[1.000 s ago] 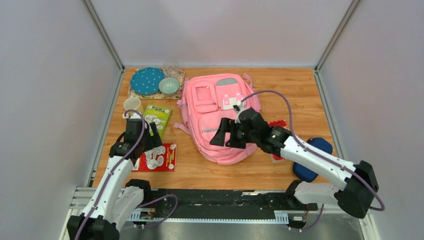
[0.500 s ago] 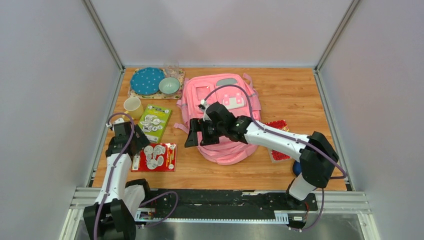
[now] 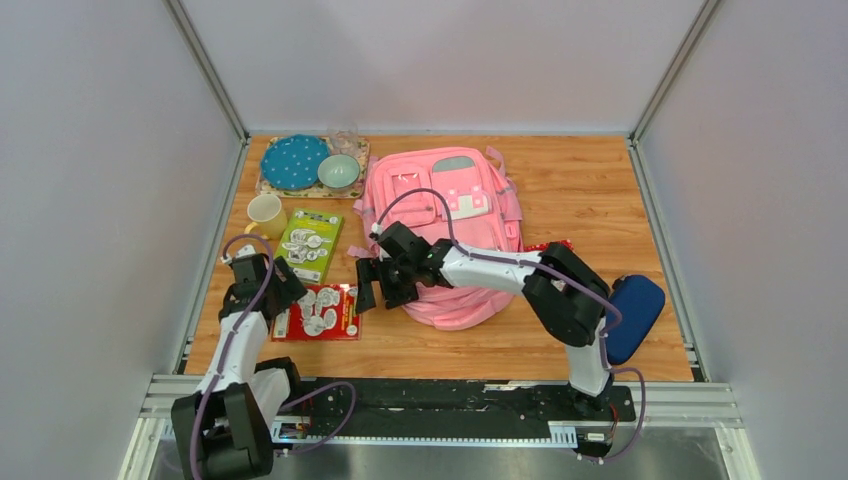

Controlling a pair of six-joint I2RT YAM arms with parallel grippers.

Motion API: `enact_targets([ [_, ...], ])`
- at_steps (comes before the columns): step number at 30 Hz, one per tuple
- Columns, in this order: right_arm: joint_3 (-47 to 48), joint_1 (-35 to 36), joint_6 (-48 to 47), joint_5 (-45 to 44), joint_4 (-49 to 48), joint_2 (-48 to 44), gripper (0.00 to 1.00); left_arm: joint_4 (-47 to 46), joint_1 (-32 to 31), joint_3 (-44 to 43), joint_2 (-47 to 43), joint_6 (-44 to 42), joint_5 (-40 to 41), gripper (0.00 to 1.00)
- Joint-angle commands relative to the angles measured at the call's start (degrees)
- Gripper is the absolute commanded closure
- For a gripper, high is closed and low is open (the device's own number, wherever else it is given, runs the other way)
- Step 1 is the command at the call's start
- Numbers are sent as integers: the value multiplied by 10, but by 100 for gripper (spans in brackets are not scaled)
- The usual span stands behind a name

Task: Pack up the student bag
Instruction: Pick up the book from the center of the board.

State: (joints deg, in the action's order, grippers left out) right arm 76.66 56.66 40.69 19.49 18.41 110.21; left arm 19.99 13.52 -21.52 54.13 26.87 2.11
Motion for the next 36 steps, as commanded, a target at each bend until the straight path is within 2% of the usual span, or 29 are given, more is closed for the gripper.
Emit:
enact_targets([
  [1,44,16,8,3,-34,44,12,16,0,45,-26,45,-111,13],
  [6,74,20,29,9,-36,104,14,56,0,47,-54,44,-153,16],
  [12,67,20,64,-14,-55,121,29,59,1,55,-77,51,-223,21],
  [13,71,20,67,-11,-57,124,43,56,0,56,-77,50,-234,22],
  [15,68,22,83,-7,-78,127,52,50,0,60,-76,51,-260,24],
  [16,64,24,87,-4,-87,127,65,49,0,60,-75,51,-273,25],
  [17,60,27,91,-2,-97,124,70,50,1,58,-75,49,-299,28],
  [19,56,32,93,-2,-116,113,71,52,0,58,-76,49,-318,30],
  [20,62,34,86,1,-117,108,72,54,0,58,-82,49,-325,35],
  [26,105,34,55,3,-72,90,71,66,0,59,-116,59,-321,43],
  [27,108,34,57,2,-72,89,86,65,-1,60,-119,60,-323,44],
  [29,102,35,66,4,-84,87,99,65,0,60,-122,60,-325,49],
  [32,95,35,63,7,-97,76,99,67,-1,55,-116,57,-328,51],
  [34,91,35,62,6,-98,71,79,66,-1,55,-110,56,-333,51],
  [36,88,35,68,10,-108,72,65,66,1,57,-107,56,-336,54],
])
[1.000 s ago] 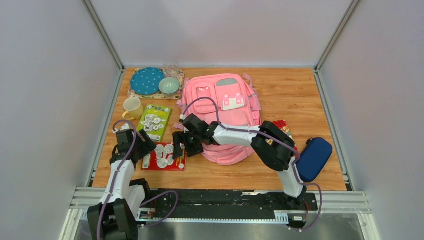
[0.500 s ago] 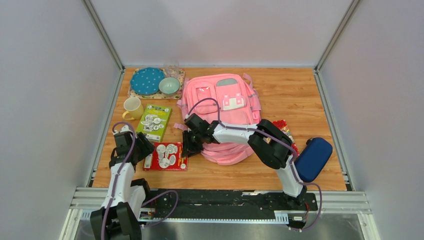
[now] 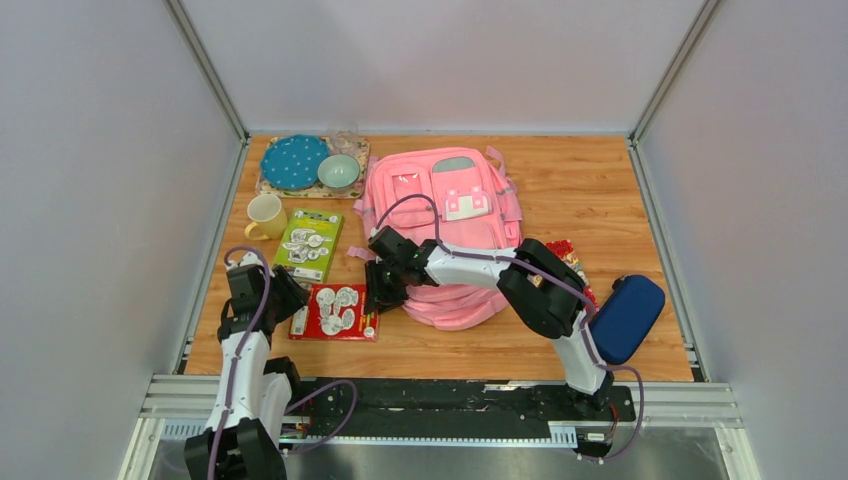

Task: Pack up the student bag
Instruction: Pick up the book from the center of the board.

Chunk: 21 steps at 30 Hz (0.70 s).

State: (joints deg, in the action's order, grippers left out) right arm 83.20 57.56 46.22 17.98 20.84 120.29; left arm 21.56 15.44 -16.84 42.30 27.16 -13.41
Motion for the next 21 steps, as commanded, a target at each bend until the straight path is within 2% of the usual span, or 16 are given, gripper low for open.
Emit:
enact_targets([
  [1,14,26,19,25,-140,-28,60,49,-19,11,12,54,-181,55],
  [2,12,26,25,25,-148,-23,55,49,-19,10,12,54,-181,57],
  [5,16,26,35,5,-142,-11,54,52,-19,8,11,54,-178,60],
  [6,17,26,37,-3,-141,-8,58,52,-19,9,12,54,-176,60],
  [8,21,26,39,-7,-140,-3,76,51,-19,9,16,54,-175,66],
  [9,19,26,41,-14,-137,-5,94,52,-19,9,16,54,-177,68],
  [10,13,27,41,-15,-145,-8,100,52,-20,8,16,54,-178,70],
  [13,-14,27,38,-17,-178,-36,100,60,-19,1,13,52,-174,70],
  [14,-19,28,33,-19,-185,-54,100,65,-19,-3,12,48,-174,65],
  [16,-23,28,17,-25,-185,-73,100,81,-19,-18,-2,46,-165,48],
  [18,-17,28,9,-23,-179,-97,100,106,-19,-35,-15,33,-151,39],
  [19,-14,27,7,-20,-174,-104,100,117,-20,-59,-25,26,-128,26],
  [21,-2,26,2,-8,-153,-117,100,150,-20,-86,-33,9,-102,21],
])
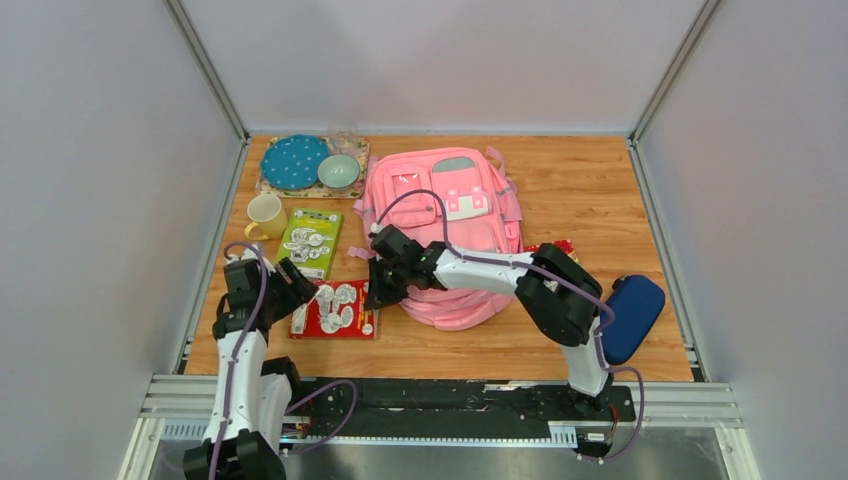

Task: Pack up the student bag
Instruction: Pick up the book from the center of the board.

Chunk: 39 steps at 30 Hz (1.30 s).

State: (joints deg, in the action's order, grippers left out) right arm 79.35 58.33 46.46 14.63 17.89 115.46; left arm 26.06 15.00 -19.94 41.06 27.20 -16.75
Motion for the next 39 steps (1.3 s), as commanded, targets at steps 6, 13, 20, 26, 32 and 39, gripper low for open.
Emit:
enact_targets([
  [6,42,7,-10,35,-95,-126,100,164,-15,-156,-31,-21,28,20],
  [13,30,-42,-45,-39,-30,-235,100,181,-14,-231,-37,-34,49,18],
  [20,-49,-106,-70,-104,-12,-330,100,96,-15,-195,-33,-8,-111,17],
  [26,-168,-132,-25,-48,-51,-361,100,-200,-17,-22,-34,186,-324,17],
  [32,-280,-137,40,-5,-124,-371,100,-375,-93,88,-8,274,-298,16],
  [39,-318,-143,85,3,-174,-367,100,-452,-162,166,13,330,-232,16],
])
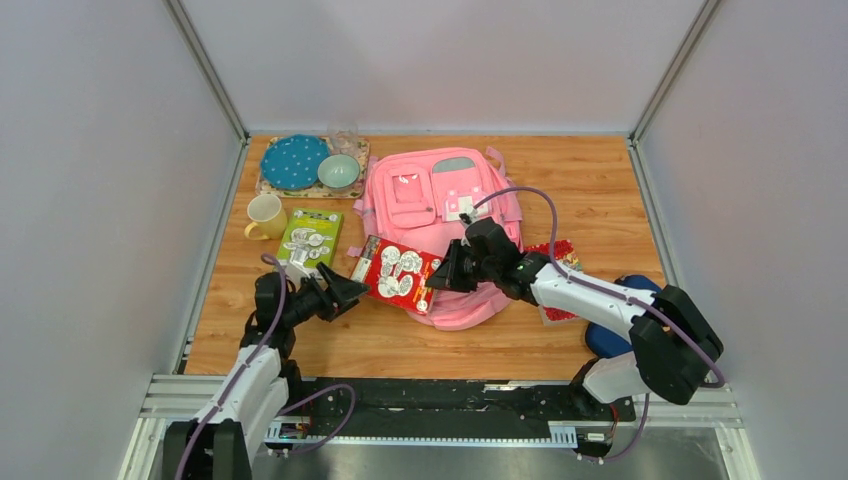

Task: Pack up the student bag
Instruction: Pick up the book from the center of the board.

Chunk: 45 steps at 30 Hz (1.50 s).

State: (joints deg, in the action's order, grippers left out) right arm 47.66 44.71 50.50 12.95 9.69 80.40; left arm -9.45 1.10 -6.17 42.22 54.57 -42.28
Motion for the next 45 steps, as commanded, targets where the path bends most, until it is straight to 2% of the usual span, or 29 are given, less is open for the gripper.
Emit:
enact_targets([
  [1,-1,-7,50,20,-92,-16,100,-99,-24,41,-4,69,32,16],
  [6,0,-6,57,35,-108,-11,100,-88,-28,56,-47,77,70,15],
  [8,0,-6,61,44,-109,-13,100,-130,-28,75,-51,91,89,15],
  [13,-10,-6,73,74,-111,-25,100,-246,-43,74,10,133,107,14],
  [18,-19,-6,81,94,-115,-37,100,-259,-73,37,70,128,126,14],
  [23,-37,-6,121,113,-163,-46,100,-286,-98,56,86,137,149,15],
  [27,-34,-6,130,131,-165,-41,100,-333,-110,83,81,146,190,16],
  [28,-34,-6,131,133,-165,-42,100,-355,-111,81,82,147,192,19],
  [31,-30,-6,131,146,-164,-39,100,-373,-112,69,95,147,189,39],
  [32,-31,-6,130,152,-165,-37,100,-372,-112,64,104,147,184,55],
  [34,-25,-7,126,152,-150,-37,100,-373,-112,64,111,150,178,70],
  [35,-22,-7,116,147,-139,-38,100,-372,-112,46,117,150,174,88],
  [36,-19,-7,109,140,-124,-39,100,-365,-112,42,119,151,174,97],
  [37,-6,-7,101,129,-80,-41,96,-341,-112,36,121,150,174,100],
  [39,7,-6,74,89,-38,-51,68,-324,-112,20,122,141,169,100],
  [40,27,-8,71,73,12,-54,47,-300,-112,13,123,143,168,100],
  [41,37,-9,71,38,44,-62,38,-290,-112,-2,129,149,169,100],
  [43,60,-15,82,27,121,-72,25,-256,-112,-23,137,154,161,100],
  [45,81,-15,108,5,167,-96,22,-206,-112,-67,144,143,151,100],
])
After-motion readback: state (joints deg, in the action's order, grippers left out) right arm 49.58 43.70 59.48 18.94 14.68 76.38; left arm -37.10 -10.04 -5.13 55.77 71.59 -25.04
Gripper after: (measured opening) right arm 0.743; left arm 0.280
